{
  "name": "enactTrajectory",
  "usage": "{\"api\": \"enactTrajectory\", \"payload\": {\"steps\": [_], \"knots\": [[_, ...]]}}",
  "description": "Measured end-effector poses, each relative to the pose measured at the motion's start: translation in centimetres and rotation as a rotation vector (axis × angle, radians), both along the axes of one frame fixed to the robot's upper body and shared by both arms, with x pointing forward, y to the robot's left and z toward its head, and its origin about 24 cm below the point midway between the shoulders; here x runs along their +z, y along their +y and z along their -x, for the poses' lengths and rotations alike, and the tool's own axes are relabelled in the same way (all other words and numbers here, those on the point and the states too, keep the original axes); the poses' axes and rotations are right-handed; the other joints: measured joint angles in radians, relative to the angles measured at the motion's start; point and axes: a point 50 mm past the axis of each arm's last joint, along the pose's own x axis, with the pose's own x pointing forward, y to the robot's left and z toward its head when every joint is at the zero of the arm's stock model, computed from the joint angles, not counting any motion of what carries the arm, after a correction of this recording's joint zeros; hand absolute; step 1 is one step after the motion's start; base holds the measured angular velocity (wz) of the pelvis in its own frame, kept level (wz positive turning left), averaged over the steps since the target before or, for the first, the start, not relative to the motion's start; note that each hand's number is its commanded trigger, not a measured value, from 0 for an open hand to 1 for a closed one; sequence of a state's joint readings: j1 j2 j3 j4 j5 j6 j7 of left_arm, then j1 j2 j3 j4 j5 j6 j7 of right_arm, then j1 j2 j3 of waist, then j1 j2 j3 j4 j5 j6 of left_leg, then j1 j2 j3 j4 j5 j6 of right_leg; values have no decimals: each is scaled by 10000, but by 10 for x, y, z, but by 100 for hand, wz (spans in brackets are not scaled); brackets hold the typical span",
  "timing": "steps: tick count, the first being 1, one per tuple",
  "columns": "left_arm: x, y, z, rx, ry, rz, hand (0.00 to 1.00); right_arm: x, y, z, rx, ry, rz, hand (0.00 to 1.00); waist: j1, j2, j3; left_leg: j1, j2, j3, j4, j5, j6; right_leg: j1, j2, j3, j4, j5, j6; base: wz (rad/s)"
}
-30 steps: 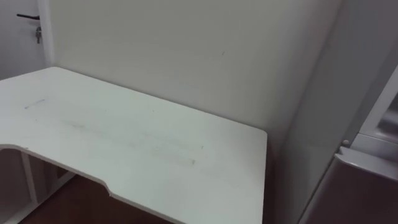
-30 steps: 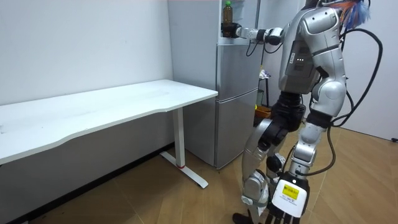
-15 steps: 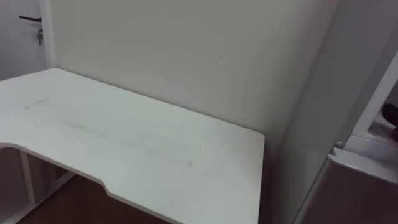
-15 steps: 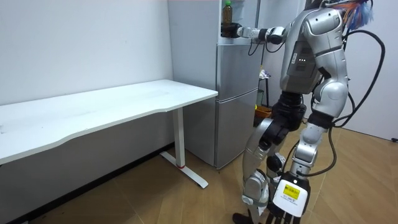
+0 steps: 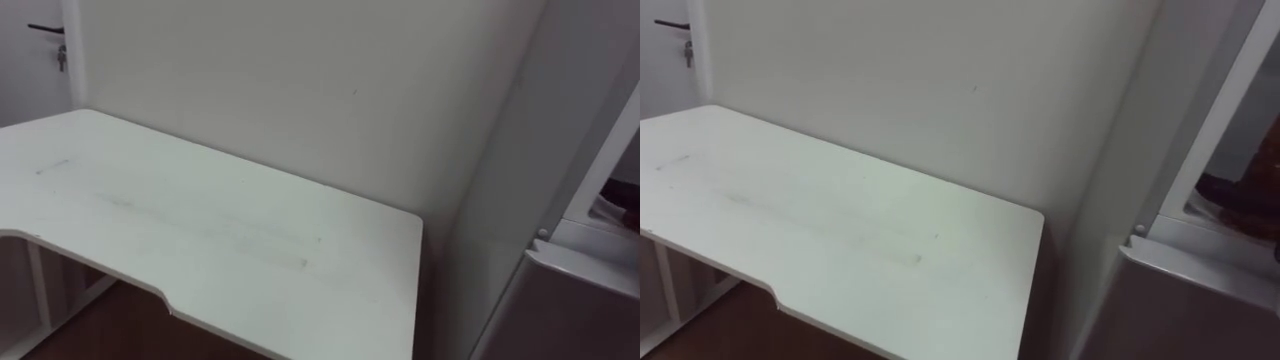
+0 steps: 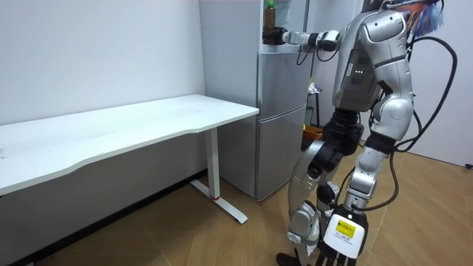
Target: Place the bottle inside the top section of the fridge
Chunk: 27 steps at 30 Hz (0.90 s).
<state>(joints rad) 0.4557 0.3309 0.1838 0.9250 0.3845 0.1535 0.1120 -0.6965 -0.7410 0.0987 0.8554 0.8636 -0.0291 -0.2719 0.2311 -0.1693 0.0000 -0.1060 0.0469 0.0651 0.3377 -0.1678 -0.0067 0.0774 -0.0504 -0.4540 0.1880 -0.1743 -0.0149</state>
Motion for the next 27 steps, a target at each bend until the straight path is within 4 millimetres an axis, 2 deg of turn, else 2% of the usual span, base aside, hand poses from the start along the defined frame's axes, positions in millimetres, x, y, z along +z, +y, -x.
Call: {"api": "enactTrajectory", "payload": {"steps": [3, 19, 25, 27], "knots": [[0, 0, 1, 14, 59, 94, 0, -3, -1, 0, 83, 119, -21, 0, 2, -31, 18, 98, 0, 0, -7, -9, -12, 78, -5, -33, -15, -22, -5, 0], [0, 0, 0, 1, 21, 128, 0, -3, -1, 0, 489, -1, -307, 0, -42, -51, 2, 112, 50, 56, -7, -13, -30, 95, -1, -119, -13, -36, -33, 0], [0, 0, 1, 13, 44, 134, 0, -2, 0, -1, 616, -110, -366, 0, -58, 13, -16, 132, 73, 97, -8, -12, -26, 111, 7, -97, -17, -32, -41, 0], [-2, -2, 2, 64, 68, 193, 0, 2, 1, -1, 690, -315, -438, 0, -76, 135, -16, 132, 75, 117, -17, -11, -26, 98, 2, -91, -15, -29, -42, 0]]}}
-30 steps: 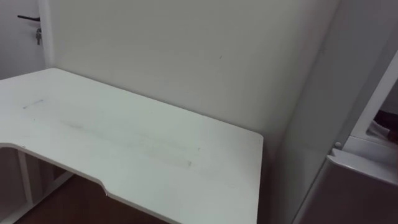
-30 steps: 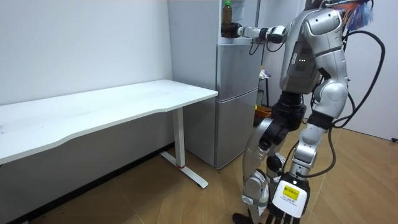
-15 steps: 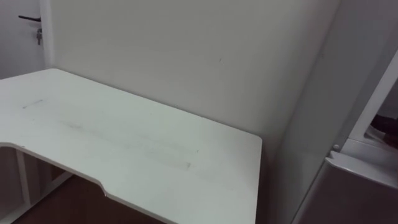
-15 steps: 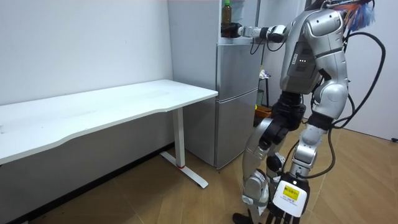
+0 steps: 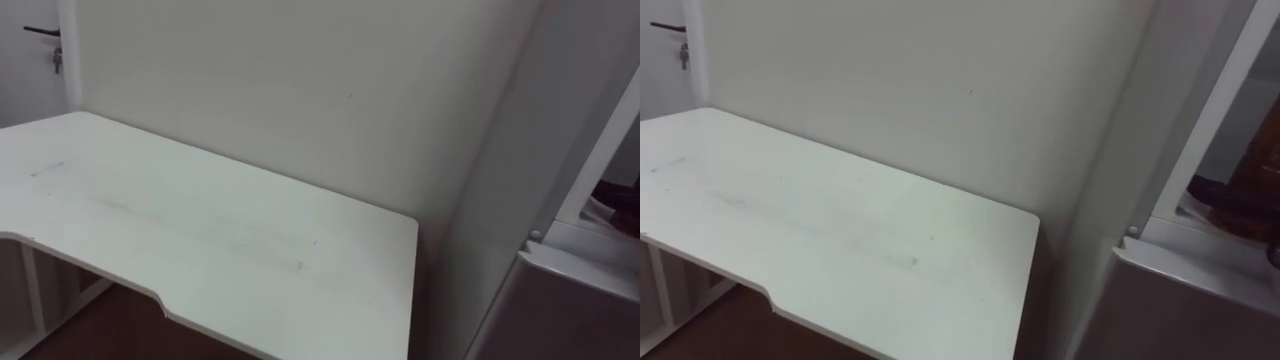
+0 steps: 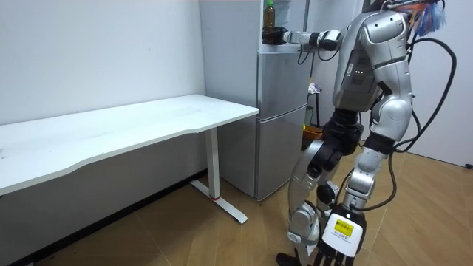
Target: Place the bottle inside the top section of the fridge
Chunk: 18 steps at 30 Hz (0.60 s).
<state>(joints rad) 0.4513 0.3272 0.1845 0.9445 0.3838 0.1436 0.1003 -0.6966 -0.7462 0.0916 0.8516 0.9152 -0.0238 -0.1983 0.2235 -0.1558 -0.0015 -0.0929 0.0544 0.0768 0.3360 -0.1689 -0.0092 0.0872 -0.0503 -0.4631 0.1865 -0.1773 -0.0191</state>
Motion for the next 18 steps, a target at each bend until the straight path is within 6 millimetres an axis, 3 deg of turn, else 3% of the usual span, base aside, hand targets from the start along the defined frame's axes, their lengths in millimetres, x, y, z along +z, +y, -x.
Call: {"api": "enactTrajectory", "payload": {"steps": [7, 11, 18], "knots": [[-2, -4, -2, 110, -113, 67, 0, 8, 5, -2, 244, -439, -100, 0, -213, 183, -28, 51, -2, 15, -154, 57, -34, -29, -19, 27, -10, -11, -12, 0], [-8, -17, 0, 287, -154, 231, 0, 14, 11, -4, 524, -610, 26, 0, -369, 357, -116, 286, -146, 60, -494, 185, 43, 36, -135, 52, 7, -42, 34, 0], [-10, -23, 1, 374, -189, 304, 0, 16, 16, -5, 797, -649, 19, 0, -630, 329, -105, 885, -324, 92, -1031, 256, 57, 386, -226, 234, -39, -148, 78, 0]]}}
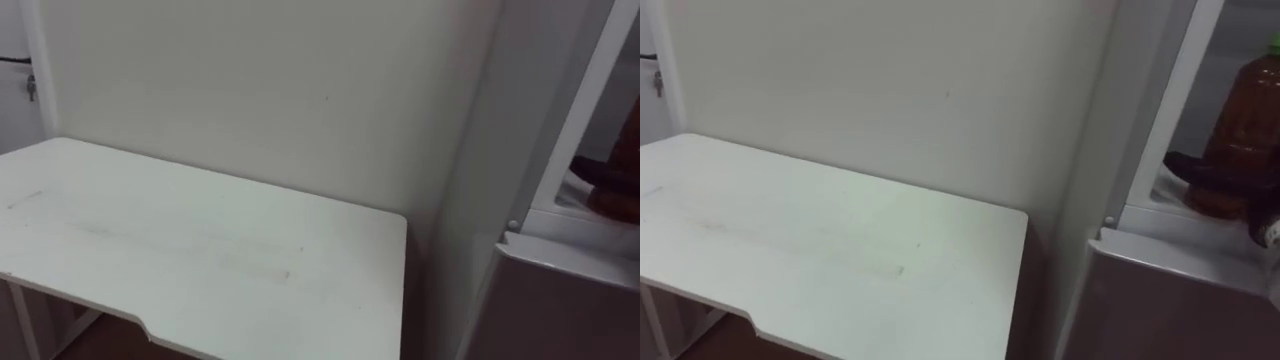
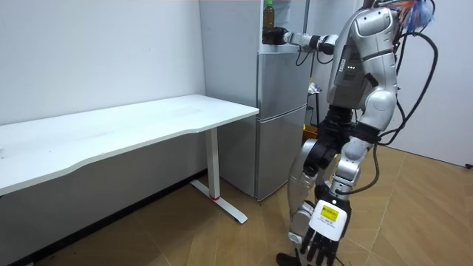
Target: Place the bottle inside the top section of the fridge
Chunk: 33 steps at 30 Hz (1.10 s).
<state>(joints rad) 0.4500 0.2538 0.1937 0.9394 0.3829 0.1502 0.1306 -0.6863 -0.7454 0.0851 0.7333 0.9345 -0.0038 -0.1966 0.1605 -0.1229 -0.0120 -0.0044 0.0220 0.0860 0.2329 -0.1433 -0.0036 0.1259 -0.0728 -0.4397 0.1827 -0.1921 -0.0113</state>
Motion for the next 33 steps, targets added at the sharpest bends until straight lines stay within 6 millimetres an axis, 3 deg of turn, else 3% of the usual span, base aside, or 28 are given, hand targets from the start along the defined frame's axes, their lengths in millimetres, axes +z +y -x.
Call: {"api": "enactTrajectory", "payload": {"steps": [8, 16, 21, 25, 33], "knots": [[0, 1, -8, -127, -306, -166, 0, 4, 5, -1, 230, -145, 63, 0, -210, -16, 6, 178, -16, -11, -125, -67, -54, 273, 59, -9, -163, 3, 16, 0], [0, 0, -9, -144, -381, -257, 0, 5, 4, 5, 83, -360, -13, 0, -203, 71, 34, 309, -16, 99, -115, -159, -24, 314, 50, 103, -280, -29, 63, -3], [0, -1, -12, 30, -539, -190, 0, 7, 18, 17, 614, -695, 987, 0, -373, 212, 23, 308, -23, 132, -156, -190, -24, 308, 58, 153, -291, -38, 82, -2], [-2, -3, -15, 18, -653, -123, 0, 9, 27, 20, 983, -932, 1175, 0, -504, 322, -40, 399, -23, 234, -267, -189, -26, 326, 53, 209, -281, -34, 88, -7], [-3, -6, -18, 42, -919, -244, 0, 12, 36, 26, 1203, -1247, 1183, 0, -541, 358, 8, 490, -15, 406, -344, -197, -33, 328, 36, 286, -306, -37, 97, -4]]}}
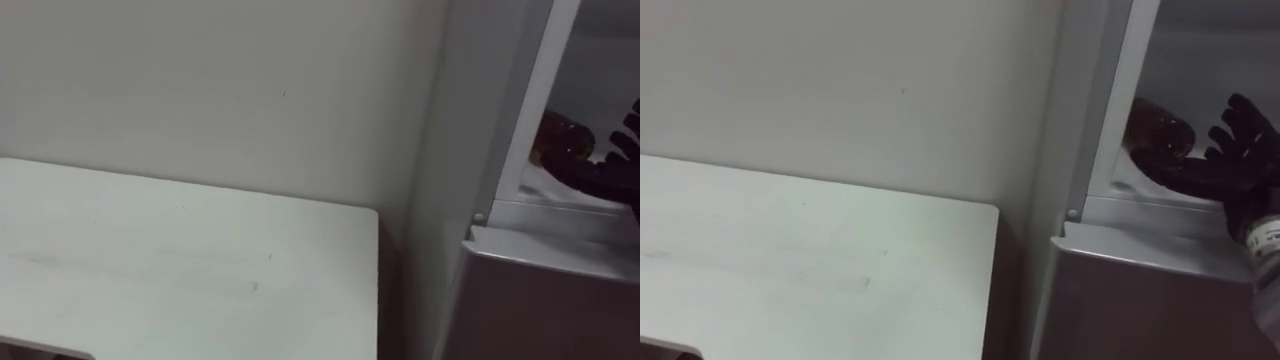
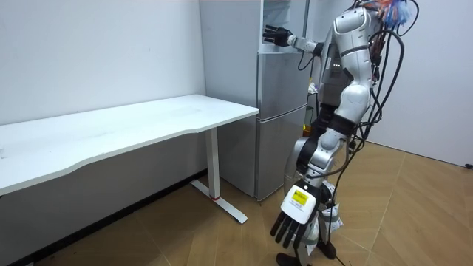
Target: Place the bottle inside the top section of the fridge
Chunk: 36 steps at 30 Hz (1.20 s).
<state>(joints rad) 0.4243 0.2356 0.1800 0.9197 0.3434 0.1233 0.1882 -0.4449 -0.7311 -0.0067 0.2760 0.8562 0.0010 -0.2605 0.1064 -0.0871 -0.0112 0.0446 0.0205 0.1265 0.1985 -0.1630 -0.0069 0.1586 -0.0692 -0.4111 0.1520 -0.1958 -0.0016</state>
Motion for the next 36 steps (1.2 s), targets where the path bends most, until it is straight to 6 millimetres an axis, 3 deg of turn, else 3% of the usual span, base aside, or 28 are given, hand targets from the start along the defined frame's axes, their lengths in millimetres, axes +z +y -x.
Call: {"api": "enactTrajectory", "payload": {"steps": [7, 9, 15, 21, 27, 33, 36], "knots": [[-1, -3, 0, 77, -85, 20, 0, 1, 24, 9, 75, -654, 535, 0, -10, 7, 5, -24, 17, 122, -27, -33, 0, -176, 12, 186, 12, -6, 12, -7], [-2, -6, 1, 178, -171, 66, 0, -1, 28, 22, 111, -933, 661, 0, 37, 29, 0, 40, 19, 181, -99, -33, 0, -199, 11, 259, 8, 2, 24, -7], [-9, -21, 4, 356, -244, 406, 0, -4, 55, 49, 678, -1766, 382, 0, 31, 279, 87, 107, 66, 400, -108, -113, -3, -197, 25, 511, 123, 9, 31, -12], [-11, -25, 7, 447, -187, 406, 0, -4, 65, 62, 975, -2507, -57, 0, -79, 374, 113, 164, 160, 647, -110, -131, 15, -326, 10, 693, 168, 7, 33, -12], [-14, -28, -3, 303, -601, 466, 0, 5, 84, 77, 2047, -3703, -793, 0, -236, 443, 36, 24, 187, 847, -100, -130, 17, -599, 57, 985, 185, 25, 23, -10], [-16, -33, -12, 329, -967, 448, 0, 2, 89, 81, 3493, -4071, -2233, 0, -217, 576, -24, 189, 203, 1099, -205, -136, 13, -628, 116, 1255, 182, 99, 13, -14], [-18, -38, -12, 359, -876, 570, 0, 4, 95, 83, 4475, -4566, -3333, 0, -245, 680, -23, 225, 206, 1168, -206, -164, -8, -617, 172, 1366, 185, 115, 3, -12]]}}
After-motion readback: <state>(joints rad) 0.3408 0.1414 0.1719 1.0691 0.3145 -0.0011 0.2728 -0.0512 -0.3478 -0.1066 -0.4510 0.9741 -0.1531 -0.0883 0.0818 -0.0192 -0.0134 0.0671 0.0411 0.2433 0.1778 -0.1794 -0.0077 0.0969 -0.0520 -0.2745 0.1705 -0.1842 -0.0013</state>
